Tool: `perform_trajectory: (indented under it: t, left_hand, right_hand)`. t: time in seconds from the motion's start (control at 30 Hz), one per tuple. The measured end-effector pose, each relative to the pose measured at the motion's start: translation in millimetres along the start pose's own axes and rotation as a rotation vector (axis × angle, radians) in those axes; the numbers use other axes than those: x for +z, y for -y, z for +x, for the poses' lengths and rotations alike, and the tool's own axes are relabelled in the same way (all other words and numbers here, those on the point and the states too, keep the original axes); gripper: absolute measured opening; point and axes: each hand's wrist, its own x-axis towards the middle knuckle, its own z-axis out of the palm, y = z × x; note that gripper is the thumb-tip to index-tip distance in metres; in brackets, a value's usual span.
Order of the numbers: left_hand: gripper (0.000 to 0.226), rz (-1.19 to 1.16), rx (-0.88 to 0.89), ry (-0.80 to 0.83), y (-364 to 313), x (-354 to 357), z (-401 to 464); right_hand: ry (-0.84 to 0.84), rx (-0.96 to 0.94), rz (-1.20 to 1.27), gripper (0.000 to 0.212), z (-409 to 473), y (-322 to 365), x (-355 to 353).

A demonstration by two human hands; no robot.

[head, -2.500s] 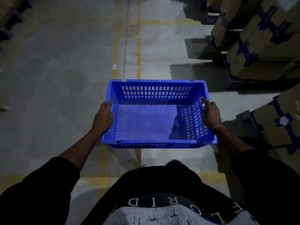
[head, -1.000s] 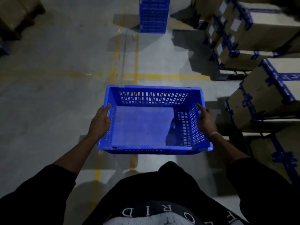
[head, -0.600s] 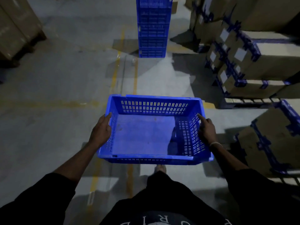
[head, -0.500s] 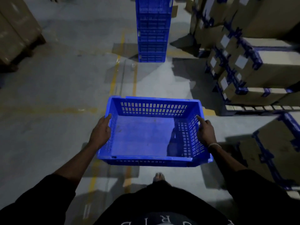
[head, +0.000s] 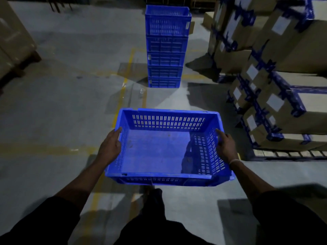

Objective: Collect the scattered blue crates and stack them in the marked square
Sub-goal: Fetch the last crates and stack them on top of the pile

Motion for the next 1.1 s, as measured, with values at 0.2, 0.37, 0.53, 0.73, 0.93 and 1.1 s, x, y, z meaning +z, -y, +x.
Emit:
perform_trajectory:
  t: [0.2, 0.37, 0.53, 0.73, 0.93, 1.1]
  left_hand:
    - [0.063, -0.027, -0.004, 0.009, 10.2, 3.5, 166.0]
    - [0.064, -0.01, -0.013, 0.025, 8.4, -14.2, 294.3]
    - [0.065, -0.007, 0.008, 0.046, -12.4, -33.1, 406.6]
    - [0.062, 0.007, 0.017, 0.003, -32.3, -31.2, 546.9]
    - [0.062, 0.014, -0.004, -0.045, -74.1, -39.9, 701.7]
    - [0.066, 0.051, 0.01, -0.066, -111.7, -61.8, 816.8]
  right_hand:
    - [-0.061, -0.008, -0.005, 0.056, 155.8, 39.0, 23.2]
    - [-0.109, -0.011, 0.004, 0.055, 269.4, 78.1, 26.3]
    - [-0.096, 0.002, 0.03, 0.057, 372.6, 107.3, 21.3]
    - [-0.063, -0.019, 0.033, 0.058, 522.7, 136.2, 12.5]
    - [-0.055, -0.077, 0.067, 0.06, 691.9, 165.7, -17.0]
    - [-0.079, -0.13, 0.084, 0.068, 806.4, 206.9, -68.2]
